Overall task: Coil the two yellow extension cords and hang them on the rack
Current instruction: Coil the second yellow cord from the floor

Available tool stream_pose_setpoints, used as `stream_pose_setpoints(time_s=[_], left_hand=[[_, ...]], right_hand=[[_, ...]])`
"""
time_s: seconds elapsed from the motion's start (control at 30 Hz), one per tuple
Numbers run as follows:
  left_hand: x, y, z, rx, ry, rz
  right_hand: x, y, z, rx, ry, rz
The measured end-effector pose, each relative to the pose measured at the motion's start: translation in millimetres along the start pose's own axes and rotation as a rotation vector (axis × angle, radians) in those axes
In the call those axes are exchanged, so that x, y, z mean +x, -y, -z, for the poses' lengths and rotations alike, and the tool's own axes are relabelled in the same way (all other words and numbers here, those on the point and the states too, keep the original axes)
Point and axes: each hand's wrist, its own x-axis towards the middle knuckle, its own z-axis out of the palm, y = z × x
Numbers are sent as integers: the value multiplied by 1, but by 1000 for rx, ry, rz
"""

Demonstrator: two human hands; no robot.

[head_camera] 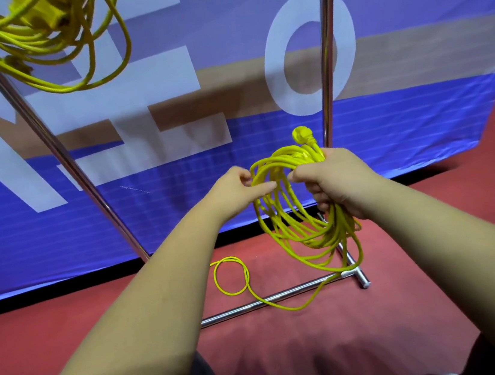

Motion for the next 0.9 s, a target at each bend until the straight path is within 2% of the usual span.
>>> stream_pose_setpoints(time_s=[0.1,0.23,0.33,0.4,0.53,0.7,0.9], left_hand=[[-1,28,-10,172,223,86],[-10,42,-44,619,460,-56],[-24,53,-93,885,633,-50],[-37,65,-127,897,695,-29],[-50,79,-179,666,667,57],[-69,120,-213,528,688,170],[-92,167,-211,787,724,179]], right_hand=[[3,1,11,85,-89,-2],[7,5,28,205,-146,8],[8,8,37,275,-154,25],[8,8,40,339,-169,25],[4,13,48,461,-156,5],[-7,20,51,558,-140,-26],[-14,14,57,636,-182,-39]])
